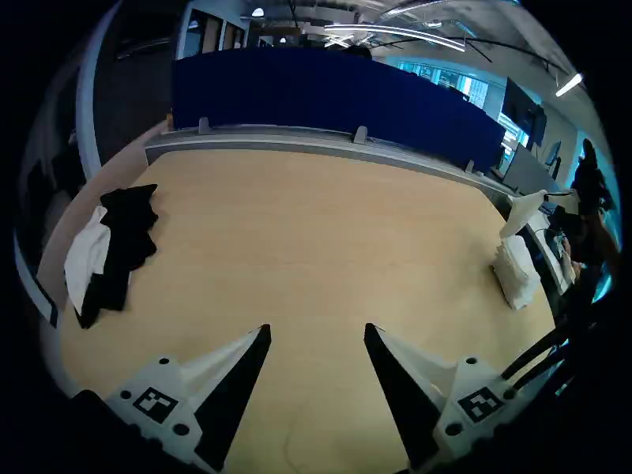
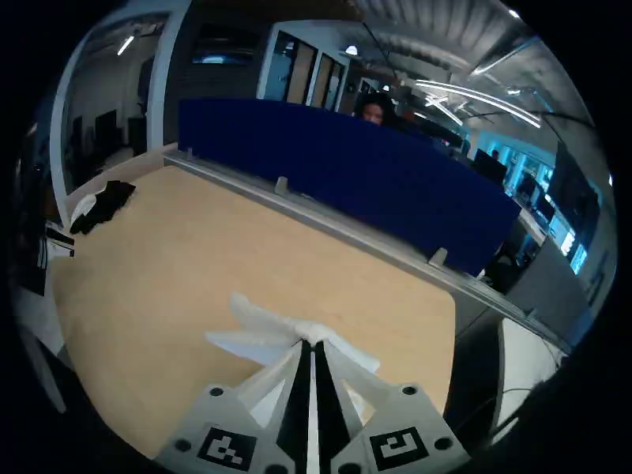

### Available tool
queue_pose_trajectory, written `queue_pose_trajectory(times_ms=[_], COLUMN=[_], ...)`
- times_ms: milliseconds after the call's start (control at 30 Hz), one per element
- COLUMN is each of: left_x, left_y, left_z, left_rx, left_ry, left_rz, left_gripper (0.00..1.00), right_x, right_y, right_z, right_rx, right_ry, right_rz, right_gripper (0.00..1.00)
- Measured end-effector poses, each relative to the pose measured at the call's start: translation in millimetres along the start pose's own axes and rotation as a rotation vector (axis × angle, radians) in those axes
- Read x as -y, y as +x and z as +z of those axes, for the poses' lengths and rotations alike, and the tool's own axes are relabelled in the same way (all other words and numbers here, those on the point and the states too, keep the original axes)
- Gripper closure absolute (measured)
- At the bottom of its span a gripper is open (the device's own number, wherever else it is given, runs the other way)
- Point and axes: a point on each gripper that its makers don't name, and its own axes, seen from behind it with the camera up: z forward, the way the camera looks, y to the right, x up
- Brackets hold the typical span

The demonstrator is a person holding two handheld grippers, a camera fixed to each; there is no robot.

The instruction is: Fold towel

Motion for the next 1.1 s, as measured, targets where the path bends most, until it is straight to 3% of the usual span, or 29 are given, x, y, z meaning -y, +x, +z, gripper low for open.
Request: queue_pose_trajectory(times_ms=[567, 1100], left_x=[-2.5, -5.7], left_y=[-2.5, -3.8], left_z=[-2.6, -3.8], left_rx=[0.006, 0.009], left_ry=[-0.001, -0.003], left_rz=[0.01, 0.021], left_gripper=[0.13, 0.13], right_x=[-8.8, -13.6], right_y=[-70.8, -160.6], right_z=[-19.0, -29.7], right_rx=[0.083, 0.202], right_ry=[-0.051, -0.104], right_rz=[0.088, 0.197], right_gripper=[0.97, 0.97])
